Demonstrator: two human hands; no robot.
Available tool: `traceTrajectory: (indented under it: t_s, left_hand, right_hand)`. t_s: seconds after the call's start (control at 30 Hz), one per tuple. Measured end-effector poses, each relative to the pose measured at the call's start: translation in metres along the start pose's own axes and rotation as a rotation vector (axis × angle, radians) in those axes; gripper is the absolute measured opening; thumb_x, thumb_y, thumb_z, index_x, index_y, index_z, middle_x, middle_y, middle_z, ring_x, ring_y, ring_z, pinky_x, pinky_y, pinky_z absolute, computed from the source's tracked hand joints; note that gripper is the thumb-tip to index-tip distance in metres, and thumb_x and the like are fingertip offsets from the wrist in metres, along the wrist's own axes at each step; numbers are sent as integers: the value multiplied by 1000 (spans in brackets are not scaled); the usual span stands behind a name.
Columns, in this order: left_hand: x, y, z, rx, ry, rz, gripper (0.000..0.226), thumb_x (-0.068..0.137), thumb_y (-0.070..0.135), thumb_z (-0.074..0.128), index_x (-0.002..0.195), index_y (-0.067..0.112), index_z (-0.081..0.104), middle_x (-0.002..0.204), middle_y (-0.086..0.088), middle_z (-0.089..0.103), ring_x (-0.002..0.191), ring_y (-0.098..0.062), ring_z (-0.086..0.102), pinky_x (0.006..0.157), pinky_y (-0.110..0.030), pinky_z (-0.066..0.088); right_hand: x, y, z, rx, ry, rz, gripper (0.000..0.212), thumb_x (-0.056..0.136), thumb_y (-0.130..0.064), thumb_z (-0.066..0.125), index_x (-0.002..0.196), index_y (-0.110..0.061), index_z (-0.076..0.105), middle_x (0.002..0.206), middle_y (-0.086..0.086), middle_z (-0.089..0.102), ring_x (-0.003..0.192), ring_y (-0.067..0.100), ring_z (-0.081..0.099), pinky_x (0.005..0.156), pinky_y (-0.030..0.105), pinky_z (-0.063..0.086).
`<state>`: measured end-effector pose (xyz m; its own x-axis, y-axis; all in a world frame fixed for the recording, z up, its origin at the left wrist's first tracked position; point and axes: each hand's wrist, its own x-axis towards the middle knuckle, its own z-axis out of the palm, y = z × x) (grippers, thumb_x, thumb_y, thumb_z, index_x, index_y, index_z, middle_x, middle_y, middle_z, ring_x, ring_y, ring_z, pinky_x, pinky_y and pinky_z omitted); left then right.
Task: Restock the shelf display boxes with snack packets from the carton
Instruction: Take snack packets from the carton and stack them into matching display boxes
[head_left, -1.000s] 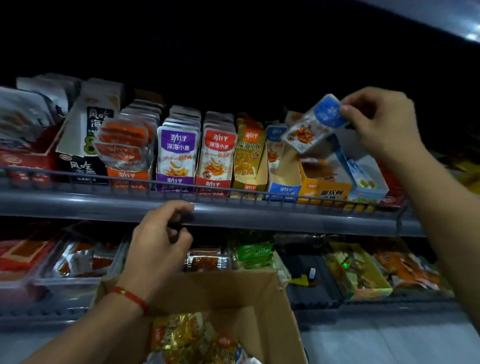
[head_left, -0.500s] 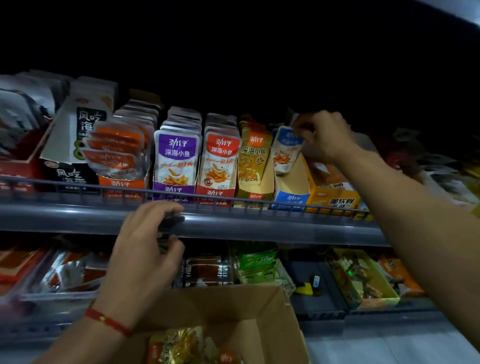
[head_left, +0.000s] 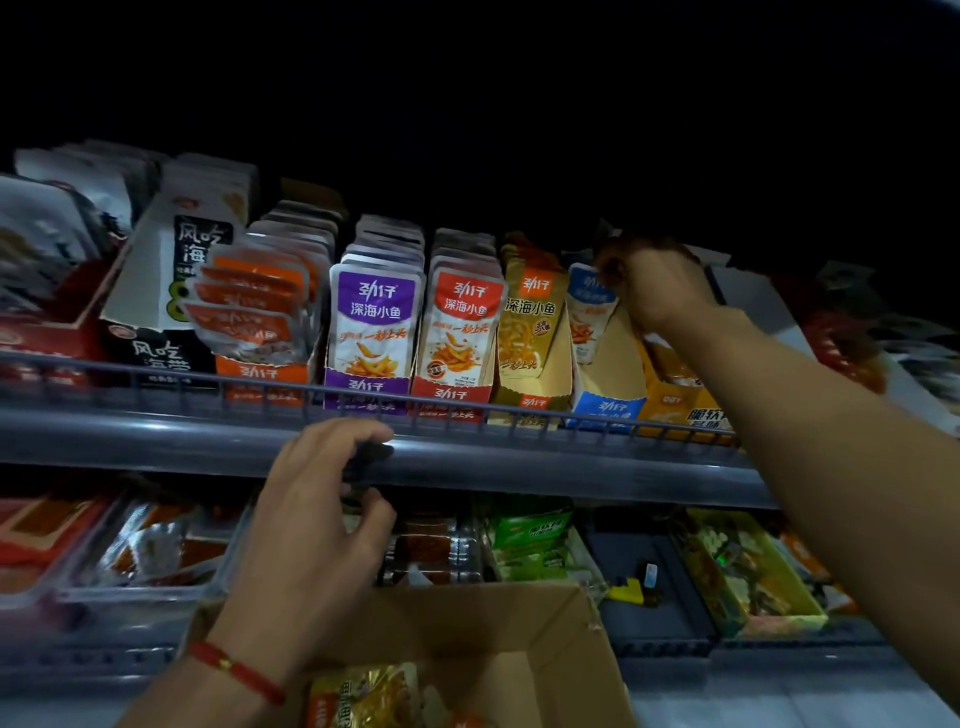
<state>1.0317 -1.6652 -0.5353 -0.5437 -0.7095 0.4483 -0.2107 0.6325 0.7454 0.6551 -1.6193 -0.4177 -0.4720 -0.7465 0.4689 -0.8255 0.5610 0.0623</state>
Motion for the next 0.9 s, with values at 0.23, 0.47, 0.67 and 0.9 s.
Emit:
traceTrajectory:
  t_s: [0.23, 0.47, 0.67, 0.9]
  left_hand:
    - [-1, 2, -1, 0, -9, -14, 55, 81, 3, 74, 118, 38, 54, 117, 19, 49, 110, -16, 54, 98, -45, 53]
    - [-4, -1, 0, 21, -35, 37, 52, 81, 3, 73, 119, 34, 57, 111, 33, 43, 108, -12, 53, 96, -39, 53]
    - [-15, -3, 8, 67, -93, 77, 48, 83, 3, 71, 119, 31, 58, 115, 16, 50, 107, -9, 52, 93, -29, 50]
    - [-50, -10, 45, 313, -651, 39, 26, 86, 13, 65, 109, 25, 66, 105, 4, 69, 100, -16, 64, 84, -28, 51]
  right_hand:
    - [10, -5, 1, 22, -4, 96, 30, 101, -22, 58, 131, -18, 58, 132, 18, 55, 115, 38, 57, 92, 50, 53]
    - [-2, 3, 0, 138, 96, 85, 22, 100, -24, 57, 121, -22, 58, 122, 15, 61, 111, 37, 59, 87, 46, 53]
    - [-60, 1, -21, 117, 302, -74, 23, 97, -20, 60, 116, -10, 68, 109, 18, 64, 98, 39, 63, 76, 47, 53]
    - [-191, -38, -8, 369, 210, -215, 17, 96, -18, 64, 112, -13, 69, 105, 4, 66, 93, 18, 61, 81, 29, 47]
